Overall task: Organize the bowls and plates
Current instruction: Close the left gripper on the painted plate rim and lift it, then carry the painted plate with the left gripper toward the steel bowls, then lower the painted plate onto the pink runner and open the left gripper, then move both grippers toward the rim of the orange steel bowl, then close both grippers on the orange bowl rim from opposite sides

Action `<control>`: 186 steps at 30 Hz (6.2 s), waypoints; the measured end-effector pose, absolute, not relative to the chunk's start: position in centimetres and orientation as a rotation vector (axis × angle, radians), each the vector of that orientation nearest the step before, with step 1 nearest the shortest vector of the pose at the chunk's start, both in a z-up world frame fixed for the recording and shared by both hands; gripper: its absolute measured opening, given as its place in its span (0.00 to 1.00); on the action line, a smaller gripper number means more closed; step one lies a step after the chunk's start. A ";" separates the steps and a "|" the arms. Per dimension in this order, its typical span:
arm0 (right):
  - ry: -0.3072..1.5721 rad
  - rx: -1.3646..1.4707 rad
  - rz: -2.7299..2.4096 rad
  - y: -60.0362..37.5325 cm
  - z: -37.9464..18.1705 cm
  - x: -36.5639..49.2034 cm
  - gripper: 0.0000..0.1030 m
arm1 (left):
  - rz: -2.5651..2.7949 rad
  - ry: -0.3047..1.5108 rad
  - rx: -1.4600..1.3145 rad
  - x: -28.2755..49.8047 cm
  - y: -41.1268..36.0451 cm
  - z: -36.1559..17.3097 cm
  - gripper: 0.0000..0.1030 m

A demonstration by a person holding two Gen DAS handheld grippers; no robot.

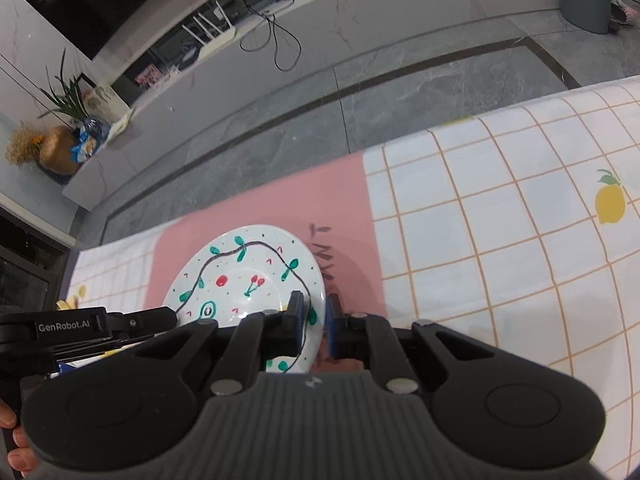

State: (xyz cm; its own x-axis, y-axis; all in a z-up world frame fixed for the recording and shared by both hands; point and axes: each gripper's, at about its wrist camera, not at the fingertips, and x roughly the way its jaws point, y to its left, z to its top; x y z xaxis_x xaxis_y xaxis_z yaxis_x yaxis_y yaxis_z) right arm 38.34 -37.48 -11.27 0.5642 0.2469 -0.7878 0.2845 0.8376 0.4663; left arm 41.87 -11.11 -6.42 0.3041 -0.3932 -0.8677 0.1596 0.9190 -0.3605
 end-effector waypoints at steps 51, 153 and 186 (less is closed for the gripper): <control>0.800 0.752 0.050 -27.5 -8.2 5.5 0.05 | -0.326 1.032 -0.482 10.1 1.8 -4.7 0.16; 0.921 0.676 0.090 -23.3 -14.4 7.5 0.36 | -0.194 0.956 -0.477 9.3 5.1 -9.9 0.29; 0.855 0.390 -0.060 -24.8 -8.6 20.7 0.56 | -0.209 0.848 -0.211 21.2 -3.5 -4.0 0.64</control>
State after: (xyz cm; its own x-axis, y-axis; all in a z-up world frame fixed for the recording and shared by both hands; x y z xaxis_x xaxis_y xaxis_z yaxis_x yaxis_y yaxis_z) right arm 20.72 -24.78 -8.61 0.6588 0.1029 -0.7453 0.2067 0.9278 0.3107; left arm 21.22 -3.52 -3.98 0.6437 -0.2658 -0.7177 0.0985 0.9587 -0.2668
